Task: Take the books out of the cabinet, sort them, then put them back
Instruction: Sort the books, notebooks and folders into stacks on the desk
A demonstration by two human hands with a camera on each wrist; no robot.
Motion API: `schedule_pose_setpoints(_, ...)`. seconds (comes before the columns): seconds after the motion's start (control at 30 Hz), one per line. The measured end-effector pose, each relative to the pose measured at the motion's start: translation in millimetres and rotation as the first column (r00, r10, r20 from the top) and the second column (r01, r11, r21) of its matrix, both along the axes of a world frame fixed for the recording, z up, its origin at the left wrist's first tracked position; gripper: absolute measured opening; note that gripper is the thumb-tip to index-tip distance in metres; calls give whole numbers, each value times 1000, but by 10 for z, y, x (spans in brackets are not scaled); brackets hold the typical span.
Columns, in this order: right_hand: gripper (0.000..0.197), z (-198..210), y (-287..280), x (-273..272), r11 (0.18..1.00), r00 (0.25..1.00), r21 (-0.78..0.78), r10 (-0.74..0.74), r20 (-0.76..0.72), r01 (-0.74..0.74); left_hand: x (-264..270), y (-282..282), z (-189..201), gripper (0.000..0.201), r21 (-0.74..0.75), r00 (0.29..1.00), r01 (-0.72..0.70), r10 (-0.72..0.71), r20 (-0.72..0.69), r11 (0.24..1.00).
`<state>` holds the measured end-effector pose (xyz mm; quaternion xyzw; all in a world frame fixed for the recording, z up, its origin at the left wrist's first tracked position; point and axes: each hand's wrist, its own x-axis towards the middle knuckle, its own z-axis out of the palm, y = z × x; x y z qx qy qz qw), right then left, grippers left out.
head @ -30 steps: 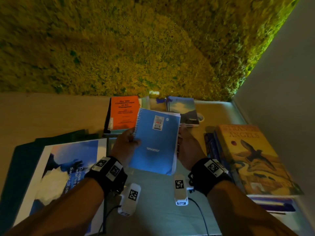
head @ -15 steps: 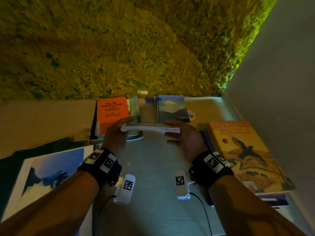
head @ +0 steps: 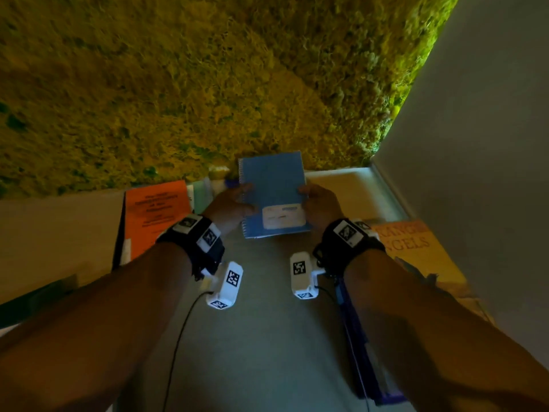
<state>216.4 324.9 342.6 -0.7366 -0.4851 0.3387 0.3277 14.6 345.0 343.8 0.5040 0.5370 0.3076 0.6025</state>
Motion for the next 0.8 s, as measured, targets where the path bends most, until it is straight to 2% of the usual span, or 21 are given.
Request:
schedule_pose_setpoints(0.07,42,-134,125,58,989,987,-136,73,142,-54,117,112,-132,73,26,956,146,-135,-262,989)
schedule_pose_setpoints(0.13,48,-327,150,41,960,969,-254,165,183,-115,201,96,-351,75,22,846,264,-220,-485,964)
schedule_pose_setpoints(0.2,60,-523,156,-2,945,964,-309,175,199,-108,267,59,-529,75,35,786,280,-208,-582,959)
schedule_pose_setpoints(0.27,68,-654,158,-20,945,956,-321,153,252,-67,322,37,-610,72,80,819,226,-145,-556,971)
schedule_pose_setpoints(0.33,68,-709,160,-24,949,951,-309,147,271,-58,371,1,-633,64,97,861,163,-94,-501,982)
schedule_pose_setpoints(0.4,66,-705,149,-42,954,952,-292,152,267,-70,406,-79,-636,67,99,877,132,-69,-475,986)
schedule_pose_setpoints(0.47,66,-710,141,-58,949,942,-297,190,277,-104,422,-130,-642,77,131,845,148,-57,-532,980)
schedule_pose_setpoints(0.57,67,-652,118,-109,936,929,-326,231,289,-132,388,-99,-631,76,82,745,206,-101,-660,975)
schedule_pose_setpoints(0.63,70,-538,53,-190,940,919,-318,232,319,-127,361,-148,-465,71,63,746,219,-126,-654,974)
schedule_pose_setpoints(0.73,64,-368,-136,-411,964,880,-150,261,397,-218,264,-327,-283,53,93,806,216,-124,-579,972)
schedule_pose_setpoints(0.8,54,-276,-300,-623,930,862,8,337,379,-367,85,-511,-169,56,125,875,146,-69,-480,981)
